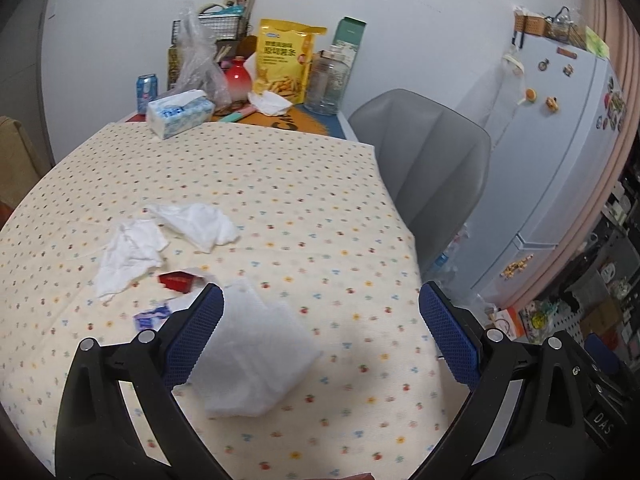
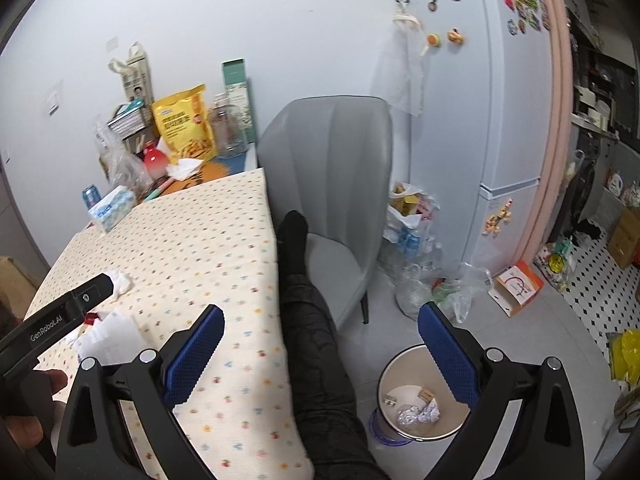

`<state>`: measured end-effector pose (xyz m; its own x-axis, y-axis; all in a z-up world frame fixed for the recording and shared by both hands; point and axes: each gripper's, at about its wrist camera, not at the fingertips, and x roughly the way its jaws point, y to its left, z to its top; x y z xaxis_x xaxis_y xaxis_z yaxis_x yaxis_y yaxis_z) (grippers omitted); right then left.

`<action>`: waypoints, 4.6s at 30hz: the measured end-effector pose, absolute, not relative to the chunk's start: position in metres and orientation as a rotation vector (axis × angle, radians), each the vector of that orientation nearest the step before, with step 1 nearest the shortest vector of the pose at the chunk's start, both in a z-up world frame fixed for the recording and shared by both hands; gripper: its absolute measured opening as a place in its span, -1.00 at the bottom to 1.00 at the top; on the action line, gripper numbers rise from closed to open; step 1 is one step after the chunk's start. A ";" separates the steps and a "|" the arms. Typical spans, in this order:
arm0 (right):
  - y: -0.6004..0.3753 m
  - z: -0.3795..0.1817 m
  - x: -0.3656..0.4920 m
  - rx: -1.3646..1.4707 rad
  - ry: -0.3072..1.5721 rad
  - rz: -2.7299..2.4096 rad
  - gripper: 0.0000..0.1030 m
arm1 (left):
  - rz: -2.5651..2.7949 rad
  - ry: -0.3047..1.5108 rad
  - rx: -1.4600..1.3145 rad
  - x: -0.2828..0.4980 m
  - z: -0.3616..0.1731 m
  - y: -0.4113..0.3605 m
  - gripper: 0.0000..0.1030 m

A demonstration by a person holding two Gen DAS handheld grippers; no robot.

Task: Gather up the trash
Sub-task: 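Move both tools back over the table toward the remaining trash, then grasp the red snack wrapper with the left tool while the right tool grasps white paper sheets, then lift the wrapper and paper sheets and carry them toward the beige bin, then open the right tool over the bin to drop the white paper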

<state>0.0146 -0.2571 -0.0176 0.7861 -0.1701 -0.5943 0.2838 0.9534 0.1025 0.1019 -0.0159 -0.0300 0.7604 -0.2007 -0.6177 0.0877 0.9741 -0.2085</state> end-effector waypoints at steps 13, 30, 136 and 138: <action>-0.196 -0.019 0.030 0.138 0.651 -0.142 0.81 | -0.032 0.684 -0.256 0.100 -0.040 0.068 0.88; -0.183 -0.047 0.055 0.135 0.714 -0.124 0.73 | 0.015 0.787 -0.261 0.155 -0.086 0.083 0.78; -0.340 -0.042 0.009 0.280 0.670 -0.269 -0.88 | -0.332 0.752 0.057 0.119 -0.052 -0.162 -0.87; -0.351 -0.048 0.009 0.297 0.675 -0.283 -0.88 | -0.342 0.760 0.073 0.120 -0.056 -0.174 -0.87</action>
<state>0.0094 -0.3506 -0.0480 0.7457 -0.1593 -0.6470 0.3496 0.9202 0.1764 0.1195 -0.1737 -0.0557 0.6725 -0.2777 -0.6861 0.3301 0.9422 -0.0577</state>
